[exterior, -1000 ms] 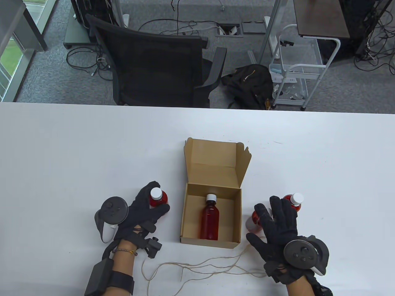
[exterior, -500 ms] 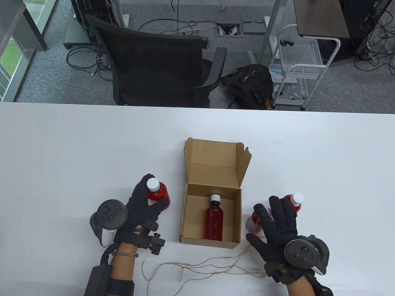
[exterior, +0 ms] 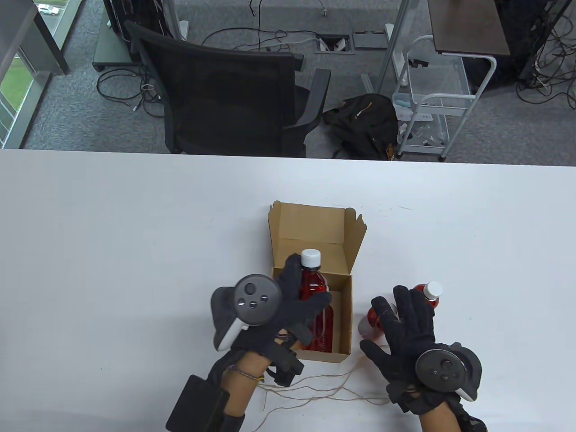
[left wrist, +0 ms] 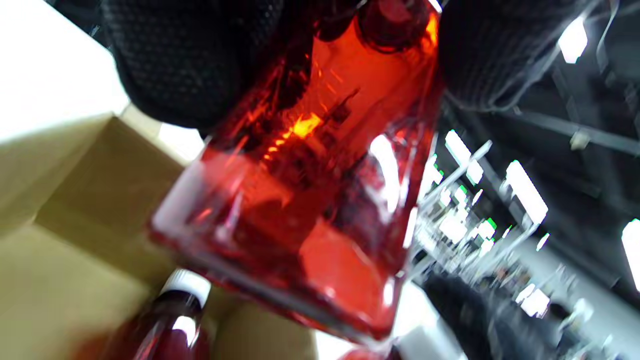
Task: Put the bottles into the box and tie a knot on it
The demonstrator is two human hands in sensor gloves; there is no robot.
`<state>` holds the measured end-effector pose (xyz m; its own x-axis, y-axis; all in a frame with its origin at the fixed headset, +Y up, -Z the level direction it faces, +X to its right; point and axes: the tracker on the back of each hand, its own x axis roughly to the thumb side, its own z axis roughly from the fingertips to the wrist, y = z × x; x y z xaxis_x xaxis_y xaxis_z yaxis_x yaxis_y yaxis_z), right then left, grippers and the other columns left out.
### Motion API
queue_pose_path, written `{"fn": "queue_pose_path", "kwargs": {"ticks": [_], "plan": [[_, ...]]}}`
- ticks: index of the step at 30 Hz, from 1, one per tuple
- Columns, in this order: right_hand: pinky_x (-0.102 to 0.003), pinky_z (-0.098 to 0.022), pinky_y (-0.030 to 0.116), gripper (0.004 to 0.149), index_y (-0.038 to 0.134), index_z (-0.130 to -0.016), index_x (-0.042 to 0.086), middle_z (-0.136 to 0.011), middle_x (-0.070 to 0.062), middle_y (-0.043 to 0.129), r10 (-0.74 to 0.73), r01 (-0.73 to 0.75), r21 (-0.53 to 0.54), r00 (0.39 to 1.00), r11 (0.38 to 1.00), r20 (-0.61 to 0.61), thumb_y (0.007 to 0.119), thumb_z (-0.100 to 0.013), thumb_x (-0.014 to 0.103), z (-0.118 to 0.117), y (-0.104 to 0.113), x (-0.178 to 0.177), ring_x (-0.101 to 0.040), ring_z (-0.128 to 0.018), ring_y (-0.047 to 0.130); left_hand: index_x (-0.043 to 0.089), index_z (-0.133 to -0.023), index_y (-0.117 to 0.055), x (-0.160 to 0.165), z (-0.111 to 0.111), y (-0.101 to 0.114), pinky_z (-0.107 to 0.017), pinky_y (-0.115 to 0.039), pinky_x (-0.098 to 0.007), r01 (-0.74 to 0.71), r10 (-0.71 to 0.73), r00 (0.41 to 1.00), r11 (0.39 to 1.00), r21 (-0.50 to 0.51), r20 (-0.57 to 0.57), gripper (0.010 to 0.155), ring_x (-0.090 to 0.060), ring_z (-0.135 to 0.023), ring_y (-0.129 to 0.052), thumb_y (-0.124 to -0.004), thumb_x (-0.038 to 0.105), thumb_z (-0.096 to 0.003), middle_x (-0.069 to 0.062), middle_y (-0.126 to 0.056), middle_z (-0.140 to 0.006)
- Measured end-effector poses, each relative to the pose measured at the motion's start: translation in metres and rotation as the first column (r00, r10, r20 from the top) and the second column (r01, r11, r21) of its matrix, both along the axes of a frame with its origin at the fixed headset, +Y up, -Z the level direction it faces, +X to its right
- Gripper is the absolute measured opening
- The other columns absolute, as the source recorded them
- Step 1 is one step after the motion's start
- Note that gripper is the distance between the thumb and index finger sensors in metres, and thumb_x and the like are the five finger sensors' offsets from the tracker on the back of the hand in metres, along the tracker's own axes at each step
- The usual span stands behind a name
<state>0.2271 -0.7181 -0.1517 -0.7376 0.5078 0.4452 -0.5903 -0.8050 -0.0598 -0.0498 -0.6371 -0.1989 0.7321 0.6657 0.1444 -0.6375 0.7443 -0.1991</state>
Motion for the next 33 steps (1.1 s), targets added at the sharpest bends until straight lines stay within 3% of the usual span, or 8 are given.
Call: {"fn": "queue_pose_path", "kwargs": {"ticks": [4,6,11,19,25,33], "plan": [[-0.07,-0.064,0.012,0.08,0.041,-0.112,0.02,-0.114,-0.025,0.018,-0.003,0.003,0.006,1.0,1.0,-0.001,0.078,-0.048,0.052,0.0,0.0,0.001,-0.053,-0.096,0.011,-0.001,-0.115,-0.048,0.034,-0.012,-0.025,-0.043,-0.094,-0.044,0.128,-0.128,0.992,0.983,-0.13,0.012,0.099,-0.044,-0.069,-0.107,-0.088,0.061,-0.0492,-0.032,-0.083,-0.103],[-0.069,-0.064,0.013,0.081,0.041,-0.112,0.02,-0.114,-0.025,0.018,-0.007,0.007,0.003,1.0,1.0,-0.001,0.078,-0.048,0.052,0.0,0.0,0.001,-0.053,-0.096,0.011,-0.002,-0.115,-0.048,0.04,-0.016,-0.032,-0.043,-0.094,-0.043,0.16,-0.162,0.987,0.976,-0.145,-0.001,0.099,-0.044,-0.068,-0.107,-0.088,0.062,-0.0497,-0.032,-0.083,-0.103],[-0.069,-0.064,0.013,0.08,0.041,-0.112,0.02,-0.114,-0.025,0.018,-0.014,0.014,0.001,1.0,1.0,-0.004,0.078,-0.048,0.052,-0.001,0.0,0.001,-0.053,-0.096,0.011,-0.004,-0.114,-0.048,0.047,-0.022,-0.048,-0.042,-0.094,-0.043,0.124,-0.123,0.992,0.965,-0.231,0.021,0.099,-0.044,-0.067,-0.107,-0.087,0.062,-0.0504,-0.035,-0.083,-0.102],[-0.07,-0.064,0.013,0.08,0.041,-0.112,0.02,-0.114,-0.025,0.018,-0.018,0.018,0.003,1.0,1.0,-0.001,0.078,-0.049,0.052,-0.001,0.001,0.003,-0.053,-0.096,0.011,-0.004,-0.114,-0.049,0.055,-0.03,-0.061,-0.04,-0.095,-0.039,0.212,-0.211,0.977,0.923,-0.322,0.037,0.099,-0.042,-0.064,-0.109,-0.086,0.062,-0.051,-0.036,-0.085,-0.1],[-0.069,-0.064,0.013,0.08,0.041,-0.112,0.02,-0.114,-0.025,0.018,-0.019,0.019,-0.002,1.0,1.0,-0.004,0.078,-0.048,0.052,-0.001,0.0,0.003,-0.053,-0.096,0.011,-0.004,-0.114,-0.048,0.055,-0.031,-0.062,-0.041,-0.096,-0.039,0.234,-0.235,0.971,0.921,-0.313,0.035,0.096,-0.043,-0.065,-0.108,-0.085,0.059,-0.052,-0.037,-0.083,-0.102],[-0.069,-0.064,0.013,0.08,0.041,-0.112,0.02,-0.114,-0.025,0.018,-0.012,0.012,-0.013,1.0,1.0,-0.008,0.078,-0.048,0.052,-0.001,-0.001,0.002,-0.053,-0.096,0.011,-0.003,-0.114,-0.049,0.042,-0.022,-0.045,-0.044,-0.095,-0.043,0.148,-0.144,0.989,0.951,-0.272,0.035,0.093,-0.047,-0.07,-0.105,-0.084,0.058,-0.0527,-0.037,-0.081,-0.103]]}}
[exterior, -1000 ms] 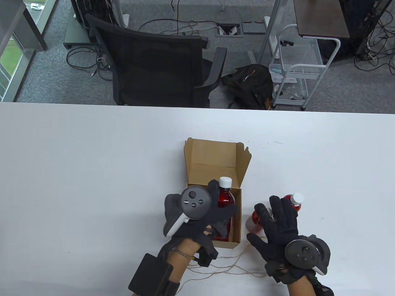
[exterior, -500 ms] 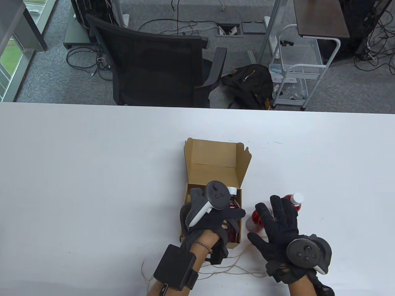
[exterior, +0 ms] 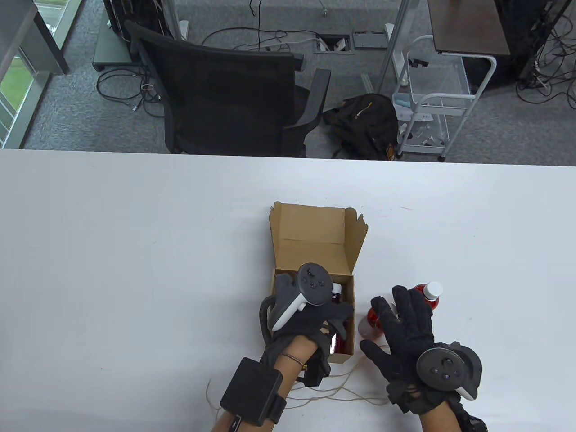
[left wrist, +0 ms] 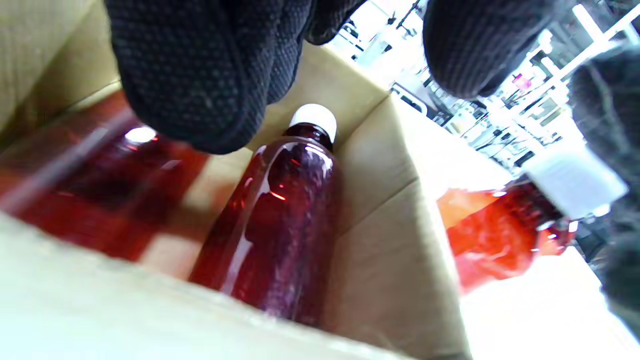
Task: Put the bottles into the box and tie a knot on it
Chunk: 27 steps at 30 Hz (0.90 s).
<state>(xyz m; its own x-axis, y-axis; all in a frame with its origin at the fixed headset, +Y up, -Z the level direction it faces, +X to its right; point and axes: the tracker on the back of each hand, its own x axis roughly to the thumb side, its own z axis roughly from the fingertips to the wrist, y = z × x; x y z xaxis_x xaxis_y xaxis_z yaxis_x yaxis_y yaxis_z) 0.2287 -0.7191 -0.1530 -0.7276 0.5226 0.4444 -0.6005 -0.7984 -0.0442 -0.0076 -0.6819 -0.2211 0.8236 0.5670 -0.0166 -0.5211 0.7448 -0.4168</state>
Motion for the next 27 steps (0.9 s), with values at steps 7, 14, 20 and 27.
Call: {"fn": "queue_pose_path", "kwargs": {"ticks": [7,14,20,27], "plan": [[-0.069,-0.064,0.014,0.08,0.041,-0.112,0.02,-0.114,-0.025,0.018,0.002,-0.002,-0.003,1.0,1.0,0.002,0.078,-0.048,0.052,0.0,-0.001,0.0,-0.053,-0.096,0.011,0.005,-0.118,-0.044,-0.04,0.021,0.039,-0.056,-0.085,-0.051,-0.224,0.219,0.975,0.946,0.233,0.05,0.093,-0.05,-0.086,-0.092,-0.081,0.059,-0.0532,-0.033,-0.069,-0.114],[-0.069,-0.064,0.014,0.081,0.037,-0.112,0.022,-0.114,-0.025,0.018,0.004,-0.004,0.009,1.0,1.0,0.001,0.078,-0.048,0.052,0.001,-0.001,-0.001,-0.053,-0.096,0.011,0.012,-0.121,-0.03,-0.121,0.046,0.049,-0.07,-0.06,-0.066,-0.425,0.447,0.891,0.759,0.494,0.08,0.098,-0.059,-0.106,-0.059,-0.083,0.057,-0.0515,-0.032,-0.045,-0.124],[-0.069,-0.064,0.014,0.081,0.038,-0.112,0.022,-0.114,-0.024,0.018,0.007,-0.007,0.004,1.0,1.0,-0.001,0.078,-0.048,0.052,0.001,-0.001,-0.003,-0.053,-0.096,0.011,0.02,-0.123,-0.029,-0.169,0.055,0.016,-0.071,-0.039,-0.076,-0.205,0.255,0.967,0.823,0.529,-0.022,0.097,-0.063,-0.11,-0.032,-0.081,0.06,-0.0512,-0.028,-0.031,-0.129],[-0.069,-0.064,0.015,0.082,0.034,-0.112,0.023,-0.113,-0.024,0.017,-0.013,0.013,0.025,1.0,1.0,-0.015,0.078,-0.048,0.053,0.004,-0.001,-0.007,-0.053,-0.096,0.012,0.024,-0.121,-0.02,-0.184,0.049,-0.05,-0.07,-0.031,-0.076,-0.104,0.141,0.988,0.905,0.412,-0.061,0.098,-0.062,-0.109,-0.019,-0.078,0.061,-0.0518,-0.025,-0.016,-0.129]]}}
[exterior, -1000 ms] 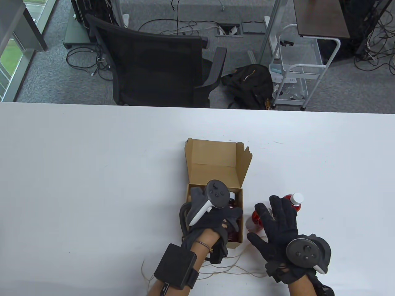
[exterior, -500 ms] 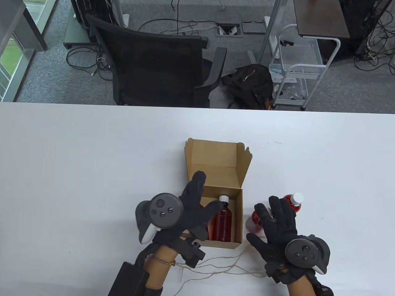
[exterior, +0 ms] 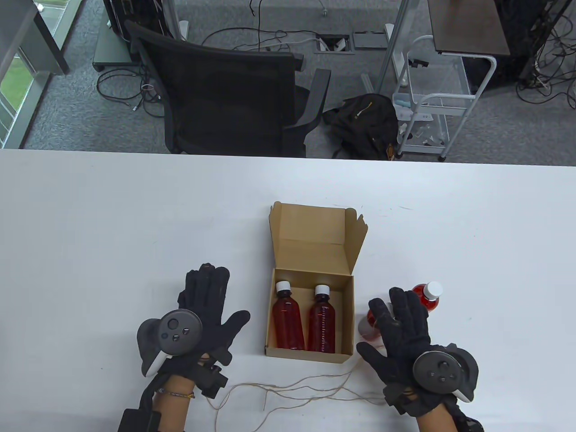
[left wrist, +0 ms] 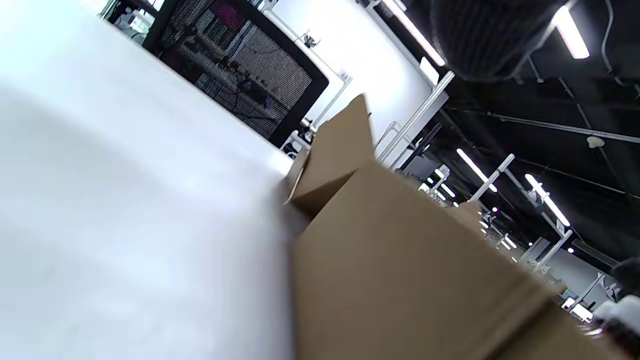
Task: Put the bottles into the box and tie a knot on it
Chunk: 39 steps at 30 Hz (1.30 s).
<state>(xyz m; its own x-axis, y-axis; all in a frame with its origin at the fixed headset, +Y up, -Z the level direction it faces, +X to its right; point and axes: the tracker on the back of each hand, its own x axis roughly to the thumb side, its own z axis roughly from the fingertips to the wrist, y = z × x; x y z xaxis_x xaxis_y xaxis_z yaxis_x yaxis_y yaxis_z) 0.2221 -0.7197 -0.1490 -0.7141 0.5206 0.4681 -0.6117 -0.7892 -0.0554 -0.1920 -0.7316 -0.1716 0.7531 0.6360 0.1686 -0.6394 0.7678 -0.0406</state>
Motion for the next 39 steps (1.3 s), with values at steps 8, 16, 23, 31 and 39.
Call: {"fn": "queue_pose_path", "kwargs": {"ticks": [8,16,23,31,39], "plan": [[-0.07,-0.065,0.022,0.087,0.031,-0.111,0.022,-0.113,-0.025,0.018,-0.194,0.194,0.017,0.981,0.981,-0.002,0.081,-0.047,0.053,0.001,0.003,0.004,-0.054,-0.096,0.017,0.025,-0.12,-0.019,-0.003,-0.001,-0.026,-0.069,-0.027,-0.077,0.096,-0.093,0.994,0.993,-0.065,0.051,0.097,-0.061,-0.109,-0.016,-0.077,0.061,-0.051,-0.024,-0.014,-0.128],[-0.069,-0.065,0.041,0.093,0.029,-0.109,0.012,-0.111,-0.029,0.03,-0.401,0.41,-0.065,0.908,0.91,0.124,0.087,-0.045,0.048,-0.009,-0.012,0.014,-0.057,-0.094,0.037,0.024,-0.121,-0.021,-0.008,0.004,-0.023,-0.069,-0.027,-0.076,0.076,-0.073,0.996,0.994,-0.077,0.049,0.096,-0.06,-0.109,-0.018,-0.077,0.06,-0.0515,-0.026,-0.016,-0.128],[-0.063,-0.063,0.058,0.086,0.044,-0.107,0.007,-0.106,-0.027,0.053,-0.494,0.547,-0.105,0.811,0.831,0.313,0.091,-0.043,0.041,-0.016,-0.032,0.024,-0.052,-0.089,0.059,0.023,-0.121,-0.022,-0.006,0.004,-0.022,-0.069,-0.028,-0.076,0.091,-0.085,0.994,0.993,-0.08,0.069,0.096,-0.061,-0.11,-0.019,-0.077,0.06,-0.0515,-0.027,-0.018,-0.127],[-0.064,-0.062,0.058,0.084,0.049,-0.106,0.007,-0.105,-0.029,0.054,-0.428,0.521,-0.178,0.817,0.835,0.386,0.093,-0.043,0.04,-0.026,-0.047,0.02,-0.054,-0.088,0.059,0.022,-0.121,-0.022,-0.004,0.001,-0.024,-0.069,-0.028,-0.076,0.079,-0.071,0.994,0.992,-0.096,0.077,0.096,-0.061,-0.11,-0.02,-0.077,0.06,-0.0515,-0.028,-0.019,-0.127],[-0.063,-0.063,0.057,0.082,0.053,-0.103,0.012,-0.105,-0.026,0.055,-0.334,0.441,-0.222,0.856,0.87,0.394,0.098,-0.039,0.035,-0.031,-0.052,0.016,-0.052,-0.089,0.059,0.021,-0.121,-0.023,-0.012,0.0,-0.024,-0.069,-0.028,-0.076,0.071,-0.066,0.996,0.993,-0.096,0.051,0.095,-0.061,-0.11,-0.022,-0.077,0.059,-0.0519,-0.029,-0.022,-0.127]]}}
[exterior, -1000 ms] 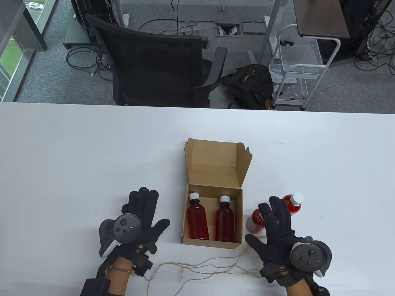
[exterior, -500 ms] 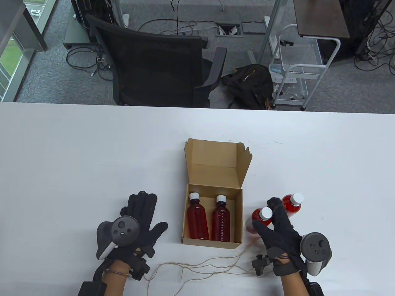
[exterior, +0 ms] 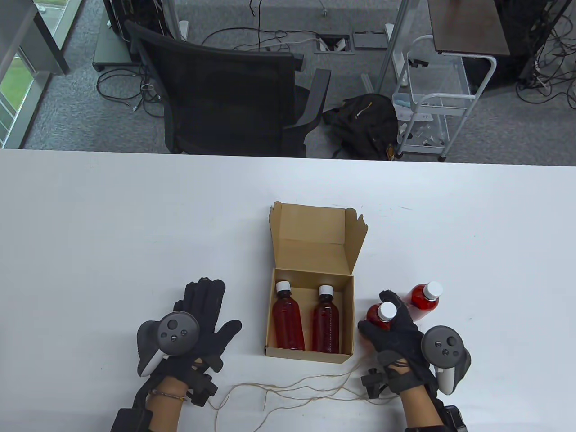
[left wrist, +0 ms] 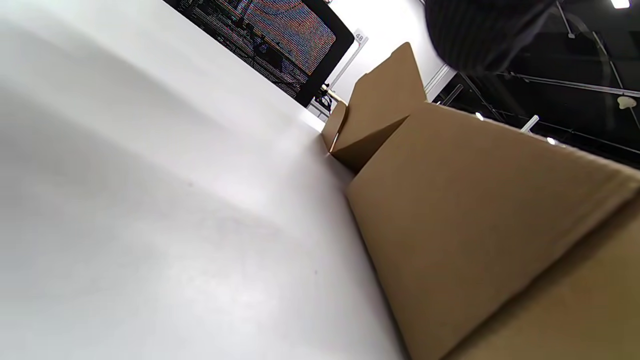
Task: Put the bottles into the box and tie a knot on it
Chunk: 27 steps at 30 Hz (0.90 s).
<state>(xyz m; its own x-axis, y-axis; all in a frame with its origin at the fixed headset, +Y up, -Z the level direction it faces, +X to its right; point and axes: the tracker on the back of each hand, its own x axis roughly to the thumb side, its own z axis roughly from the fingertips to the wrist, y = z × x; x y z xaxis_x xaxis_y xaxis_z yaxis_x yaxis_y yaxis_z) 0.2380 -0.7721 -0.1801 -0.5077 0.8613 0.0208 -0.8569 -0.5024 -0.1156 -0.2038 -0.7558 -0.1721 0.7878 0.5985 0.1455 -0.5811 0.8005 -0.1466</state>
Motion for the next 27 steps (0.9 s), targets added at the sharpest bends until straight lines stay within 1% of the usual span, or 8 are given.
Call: {"fn": "queue_pose_path", "kwargs": {"ticks": [6,10,13,16,19,20,23,27], "plan": [[-0.063,-0.062,0.06,0.084,0.052,-0.103,0.009,-0.101,-0.025,0.062,0.066,-0.065,0.045,0.998,0.997,-0.012,0.099,-0.037,0.03,-0.001,0.023,-0.002,-0.051,-0.087,0.064,0.021,-0.121,-0.023,0.003,0.001,-0.001,-0.069,-0.029,-0.076,0.019,-0.019,1.0,1.0,0.0,0.008,0.095,-0.061,-0.11,-0.022,-0.077,0.059,-0.052,-0.029,-0.023,-0.127],[-0.065,-0.06,0.062,0.085,0.048,-0.104,0.006,-0.1,-0.027,0.063,0.022,-0.018,0.115,0.999,0.993,-0.032,0.097,-0.04,0.033,-0.001,0.064,-0.009,-0.053,-0.084,0.066,0.021,-0.121,-0.023,0.006,0.002,0.0,-0.069,-0.029,-0.076,0.023,-0.023,0.999,1.0,-0.001,0.024,0.095,-0.061,-0.11,-0.022,-0.076,0.059,-0.0521,-0.029,-0.022,-0.127],[-0.065,-0.057,0.066,0.087,0.047,-0.105,0.005,-0.097,-0.027,0.067,0.141,-0.13,0.191,0.989,0.973,-0.042,0.097,-0.041,0.037,-0.001,0.109,-0.024,-0.053,-0.079,0.072,0.021,-0.121,-0.023,0.009,0.002,0.0,-0.069,-0.029,-0.076,0.026,-0.026,0.999,1.0,-0.004,0.036,0.095,-0.061,-0.11,-0.022,-0.076,0.059,-0.0523,-0.029,-0.022,-0.127],[-0.063,-0.053,0.073,0.087,0.049,-0.105,0.004,-0.094,-0.027,0.074,0.219,-0.196,0.23,0.973,0.953,-0.078,0.095,-0.043,0.044,-0.003,0.139,-0.043,-0.051,-0.074,0.079,0.021,-0.121,-0.023,0.01,0.002,-0.001,-0.069,-0.029,-0.076,0.033,-0.033,0.999,0.999,-0.008,0.038,0.094,-0.061,-0.11,-0.022,-0.076,0.059,-0.0522,-0.029,-0.022,-0.127],[-0.062,-0.048,0.08,0.086,0.054,-0.102,-0.001,-0.089,-0.03,0.078,0.144,-0.125,0.13,0.978,0.984,-0.15,0.095,-0.043,0.046,-0.012,0.15,-0.071,-0.052,-0.068,0.084,0.021,-0.121,-0.024,0.009,0.001,-0.002,-0.069,-0.029,-0.076,0.037,-0.037,0.999,0.999,-0.015,0.037,0.095,-0.061,-0.109,-0.022,-0.076,0.059,-0.0522,-0.03,-0.022,-0.127],[-0.063,-0.048,0.081,0.086,0.054,-0.101,-0.002,-0.088,-0.03,0.079,0.115,-0.113,0.021,0.977,0.993,-0.181,0.094,-0.043,0.046,-0.017,0.149,-0.08,-0.052,-0.069,0.085,0.021,-0.121,-0.024,0.009,0.001,-0.002,-0.069,-0.029,-0.076,0.037,-0.036,0.999,0.999,-0.016,0.035,0.095,-0.061,-0.109,-0.022,-0.076,0.059,-0.0521,-0.03,-0.022,-0.127],[-0.063,-0.043,0.083,0.086,0.05,-0.102,-0.004,-0.088,-0.032,0.075,0.07,-0.103,-0.144,0.973,0.984,-0.219,0.093,-0.045,0.044,-0.029,0.139,-0.098,-0.056,-0.067,0.086,0.02,-0.121,-0.024,0.008,0.001,-0.001,-0.069,-0.029,-0.076,0.033,-0.033,0.999,0.999,-0.012,0.032,0.094,-0.061,-0.109,-0.022,-0.076,0.059,-0.0521,-0.03,-0.023,-0.127],[-0.057,-0.034,0.091,0.092,0.046,-0.102,-0.007,-0.083,-0.034,0.079,0.336,-0.385,-0.273,0.918,0.881,-0.211,0.092,-0.045,0.05,-0.042,0.129,-0.116,-0.051,-0.055,0.095,0.02,-0.121,-0.024,0.009,0.001,-0.002,-0.069,-0.029,-0.076,0.043,-0.043,0.998,0.999,-0.021,0.035,0.094,-0.062,-0.109,-0.022,-0.076,0.059,-0.0521,-0.03,-0.022,-0.127]]}}
